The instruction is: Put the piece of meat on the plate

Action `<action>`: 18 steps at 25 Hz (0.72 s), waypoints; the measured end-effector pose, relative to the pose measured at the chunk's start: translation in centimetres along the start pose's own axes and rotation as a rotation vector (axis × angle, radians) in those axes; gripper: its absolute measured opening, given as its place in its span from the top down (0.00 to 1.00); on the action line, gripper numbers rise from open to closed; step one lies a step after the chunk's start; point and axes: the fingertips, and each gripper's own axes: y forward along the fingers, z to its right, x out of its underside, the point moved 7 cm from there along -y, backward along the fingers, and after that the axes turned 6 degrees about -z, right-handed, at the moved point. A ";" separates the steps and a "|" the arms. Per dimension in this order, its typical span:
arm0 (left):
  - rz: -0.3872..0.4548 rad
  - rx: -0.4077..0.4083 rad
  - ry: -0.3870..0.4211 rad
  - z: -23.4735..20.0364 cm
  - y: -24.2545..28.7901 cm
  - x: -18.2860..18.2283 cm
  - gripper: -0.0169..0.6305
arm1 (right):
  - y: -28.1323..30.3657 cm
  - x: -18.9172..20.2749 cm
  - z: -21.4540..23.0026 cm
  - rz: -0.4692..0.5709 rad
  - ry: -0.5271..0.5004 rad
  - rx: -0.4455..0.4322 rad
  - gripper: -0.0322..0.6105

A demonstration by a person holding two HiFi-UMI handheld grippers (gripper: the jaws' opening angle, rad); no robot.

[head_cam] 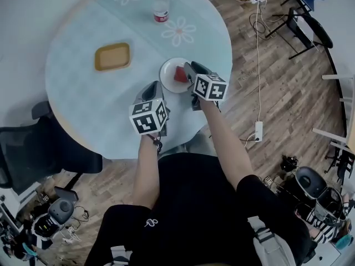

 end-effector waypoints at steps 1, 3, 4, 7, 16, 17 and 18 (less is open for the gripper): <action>0.008 0.002 0.000 0.2 0.1 -0.3 0.98 | -0.8 -0.7 -0.1 0.031 0.023 -0.019 0.76; 0.073 0.032 0.011 1.3 -0.4 -1.8 0.98 | -3.2 -2.9 -0.4 0.136 0.073 -0.054 0.91; 0.133 0.068 0.019 2.2 -0.9 -3.1 0.98 | -4.9 -4.3 -0.7 0.207 0.093 -0.077 0.94; 0.332 0.156 0.072 5.3 -3.1 -7.5 0.98 | -10.7 -8.7 -2.2 0.392 0.046 -0.127 0.94; 0.661 -0.097 0.295 8.5 -11.0 -15.3 0.98 | -20.9 -17.4 -6.3 0.628 -0.259 -0.188 0.94; 0.660 -0.107 0.284 8.3 -11.3 -15.2 0.98 | -20.6 -17.2 -6.4 0.606 -0.271 -0.171 0.94; 0.654 -0.115 0.273 7.9 -11.6 -15.1 0.98 | -20.2 -16.8 -6.6 0.582 -0.285 -0.154 0.94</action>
